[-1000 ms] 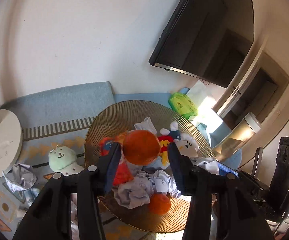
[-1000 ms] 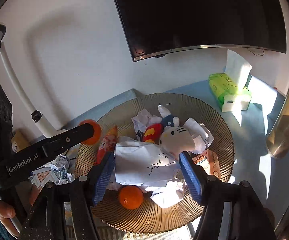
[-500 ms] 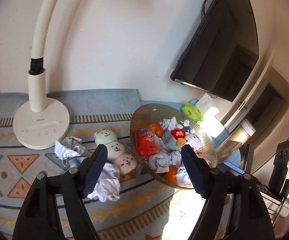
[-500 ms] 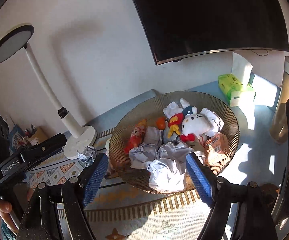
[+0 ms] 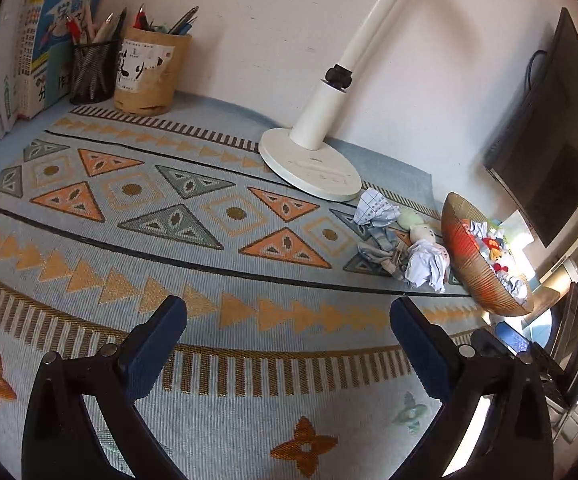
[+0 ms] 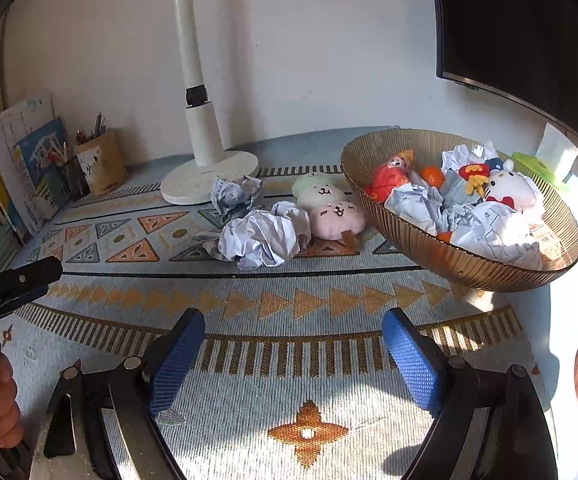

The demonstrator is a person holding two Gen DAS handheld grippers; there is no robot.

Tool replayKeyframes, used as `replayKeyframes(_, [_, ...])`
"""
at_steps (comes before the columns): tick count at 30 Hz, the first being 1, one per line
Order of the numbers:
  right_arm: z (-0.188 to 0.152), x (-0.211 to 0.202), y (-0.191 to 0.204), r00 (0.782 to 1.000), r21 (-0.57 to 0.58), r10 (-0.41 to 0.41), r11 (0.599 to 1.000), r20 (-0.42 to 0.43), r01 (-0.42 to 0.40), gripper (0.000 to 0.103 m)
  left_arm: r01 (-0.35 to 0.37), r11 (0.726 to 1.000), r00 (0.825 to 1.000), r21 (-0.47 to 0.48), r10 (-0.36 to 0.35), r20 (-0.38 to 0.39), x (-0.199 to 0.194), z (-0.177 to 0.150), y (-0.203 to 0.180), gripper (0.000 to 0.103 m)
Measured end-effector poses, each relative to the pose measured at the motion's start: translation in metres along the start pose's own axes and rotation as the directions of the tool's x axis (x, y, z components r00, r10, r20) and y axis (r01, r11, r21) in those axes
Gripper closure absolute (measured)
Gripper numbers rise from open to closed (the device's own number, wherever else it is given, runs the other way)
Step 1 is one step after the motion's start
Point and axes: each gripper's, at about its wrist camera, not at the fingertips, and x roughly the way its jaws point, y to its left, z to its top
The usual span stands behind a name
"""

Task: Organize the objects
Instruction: 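Move both open grippers back to the items by the lamp base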

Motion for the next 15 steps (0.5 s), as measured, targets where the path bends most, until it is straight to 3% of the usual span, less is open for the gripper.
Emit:
replayKeyframes(3, [-0.002,0.009,0.001,0.999,0.006,0.006,1.0,-0.046,-0.006,0.013,-0.032,0.999,0.999,0.023,0.033,-0.04,0.008,-0.007,-0.003,0.001])
replayKeyframes(6, [-0.003,0.013,0.001,0.998,0.012,-0.009,1.0,-0.069,0.01,0.013,-0.066,0.995,0.998,0.071,0.066,-0.005,0.003,-0.011,-0.011,0.001])
replayKeyframes(11, [-0.003,0.017,-0.009,0.994,0.073,0.061,0.996,-0.091,-0.054,0.012,-0.144,0.974,0.99,0.176,0.141,0.029,0.002,-0.018,-0.03,0.001])
replayKeyframes(15, [-0.003,0.022,-0.018,0.987,0.125,0.113,0.987,-0.115,-0.098,0.012,-0.14,0.97,0.99,0.199,0.138,0.026,0.002,-0.019,-0.033,0.001])
